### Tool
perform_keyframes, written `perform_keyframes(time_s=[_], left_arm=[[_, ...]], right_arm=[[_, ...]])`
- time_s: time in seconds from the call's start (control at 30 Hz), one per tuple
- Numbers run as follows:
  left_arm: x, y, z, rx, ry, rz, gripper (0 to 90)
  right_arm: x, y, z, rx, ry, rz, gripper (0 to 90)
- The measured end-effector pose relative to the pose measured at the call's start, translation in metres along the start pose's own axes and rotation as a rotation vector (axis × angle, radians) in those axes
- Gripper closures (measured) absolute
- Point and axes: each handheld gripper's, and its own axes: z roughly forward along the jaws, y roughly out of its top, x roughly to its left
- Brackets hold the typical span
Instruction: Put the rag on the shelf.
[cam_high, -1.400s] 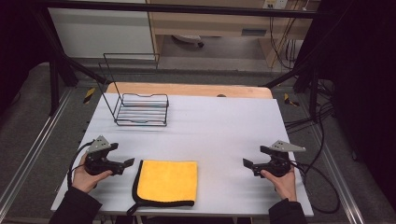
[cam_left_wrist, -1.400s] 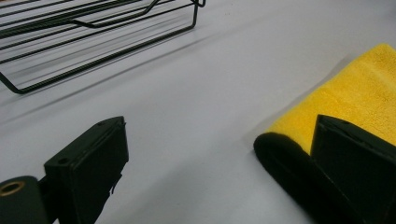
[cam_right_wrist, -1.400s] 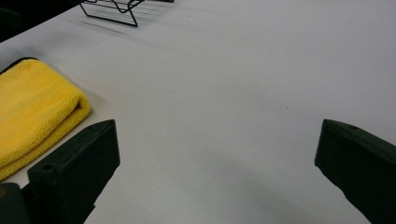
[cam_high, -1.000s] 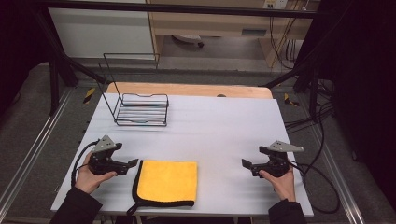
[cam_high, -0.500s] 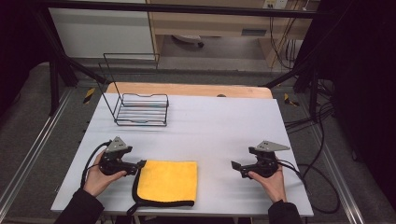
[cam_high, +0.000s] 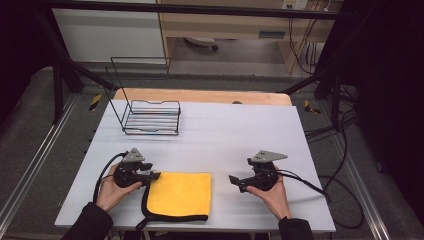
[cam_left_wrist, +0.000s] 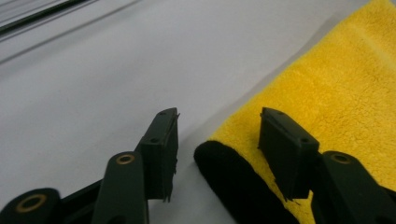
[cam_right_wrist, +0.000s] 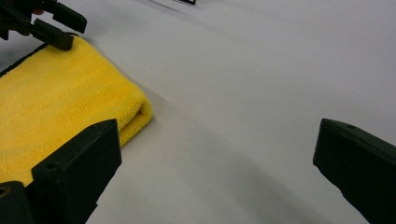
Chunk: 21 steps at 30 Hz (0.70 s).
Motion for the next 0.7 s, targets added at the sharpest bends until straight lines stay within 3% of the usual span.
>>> perform_keyframes(time_s=[0.13,0.33,0.7], left_arm=[[0.0,0.0,0.001,0.018,-0.021,-0.017,56.9],[-0.002,0.0,0.001,0.044,-0.009,-0.01,61.8],[-0.009,0.001,0.001,0.059,0.016,0.018,70.5]], right_arm=[[0.011,0.007,0.012,0.009,0.01,0.0,3.1],[0.026,0.015,0.033,0.04,0.043,0.004,11.8],[0.038,0.017,0.068,0.117,0.074,0.003,40.2]])
